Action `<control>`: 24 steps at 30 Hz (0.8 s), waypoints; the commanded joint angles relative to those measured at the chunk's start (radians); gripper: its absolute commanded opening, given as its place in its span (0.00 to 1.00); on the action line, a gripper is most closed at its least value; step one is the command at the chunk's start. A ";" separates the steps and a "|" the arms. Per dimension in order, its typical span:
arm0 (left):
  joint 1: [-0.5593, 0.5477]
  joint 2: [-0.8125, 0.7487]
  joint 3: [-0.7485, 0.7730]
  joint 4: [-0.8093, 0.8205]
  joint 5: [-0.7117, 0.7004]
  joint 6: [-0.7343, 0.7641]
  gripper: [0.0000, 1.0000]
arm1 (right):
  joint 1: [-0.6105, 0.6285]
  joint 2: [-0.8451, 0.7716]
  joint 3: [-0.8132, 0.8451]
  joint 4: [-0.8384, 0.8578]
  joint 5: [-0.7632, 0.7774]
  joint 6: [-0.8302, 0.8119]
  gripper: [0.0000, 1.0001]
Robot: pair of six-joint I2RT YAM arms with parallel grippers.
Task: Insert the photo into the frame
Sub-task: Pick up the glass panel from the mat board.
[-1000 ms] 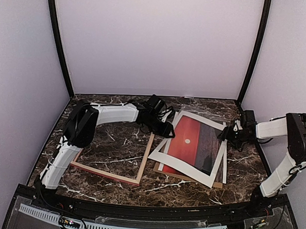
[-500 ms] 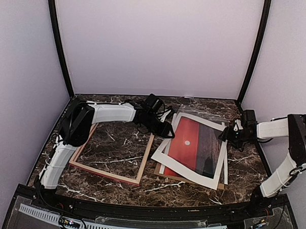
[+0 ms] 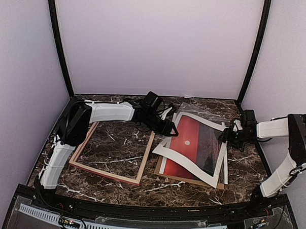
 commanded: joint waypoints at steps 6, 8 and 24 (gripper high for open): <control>-0.012 -0.099 -0.033 0.051 -0.008 0.014 0.60 | 0.008 0.021 0.044 -0.022 0.019 -0.050 0.61; -0.011 -0.102 -0.032 0.049 -0.015 0.015 0.61 | 0.008 0.026 0.043 -0.028 0.027 -0.059 0.61; -0.011 -0.076 -0.038 0.096 0.054 0.014 0.69 | 0.009 0.046 0.050 -0.025 -0.012 -0.080 0.62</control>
